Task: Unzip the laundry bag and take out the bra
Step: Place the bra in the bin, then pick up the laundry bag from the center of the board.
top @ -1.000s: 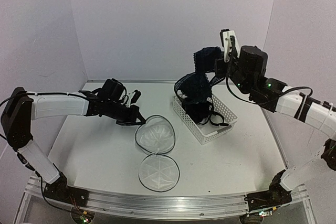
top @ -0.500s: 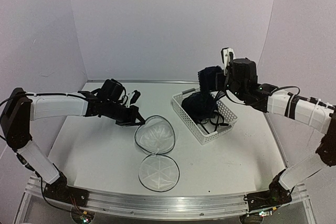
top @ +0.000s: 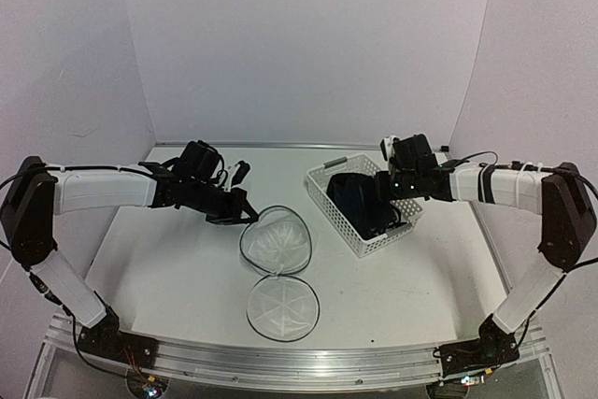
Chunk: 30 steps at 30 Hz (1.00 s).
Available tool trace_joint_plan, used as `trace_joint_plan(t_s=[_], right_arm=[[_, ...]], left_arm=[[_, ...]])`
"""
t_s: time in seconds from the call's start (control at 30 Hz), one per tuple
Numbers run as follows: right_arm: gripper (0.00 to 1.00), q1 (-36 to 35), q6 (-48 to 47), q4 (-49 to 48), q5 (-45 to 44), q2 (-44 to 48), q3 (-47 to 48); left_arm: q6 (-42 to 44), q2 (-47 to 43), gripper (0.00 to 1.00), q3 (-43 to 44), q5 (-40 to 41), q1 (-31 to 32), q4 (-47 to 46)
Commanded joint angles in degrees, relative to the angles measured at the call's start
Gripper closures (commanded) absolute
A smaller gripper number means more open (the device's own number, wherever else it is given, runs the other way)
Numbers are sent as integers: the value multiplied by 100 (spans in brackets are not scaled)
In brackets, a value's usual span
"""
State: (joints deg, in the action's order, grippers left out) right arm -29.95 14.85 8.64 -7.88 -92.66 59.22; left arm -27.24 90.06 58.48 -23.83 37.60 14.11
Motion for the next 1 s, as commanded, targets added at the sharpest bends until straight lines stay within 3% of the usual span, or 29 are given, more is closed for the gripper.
trace_joint_plan(t_s=[0.0, 0.17, 0.53, 0.77, 0.97], right_arm=[[57, 117, 299, -3, 147, -31, 133], [42, 130, 215, 131, 72, 185, 254], [47, -80, 77, -560, 2577, 1284, -539], [49, -677, 532, -1182, 3156, 1677, -1337], [50, -1578, 1034, -1469, 3129, 1292, -1605]], left_arm=[[26, -162, 100, 68, -36, 27, -41], [24, -173, 100, 67, -26, 28, -41], [-67, -110, 100, 41, 252, 28, -39], [-136, -42, 100, 103, 305, 26, -41], [-196, -58, 100, 104, 385, 28, -44]])
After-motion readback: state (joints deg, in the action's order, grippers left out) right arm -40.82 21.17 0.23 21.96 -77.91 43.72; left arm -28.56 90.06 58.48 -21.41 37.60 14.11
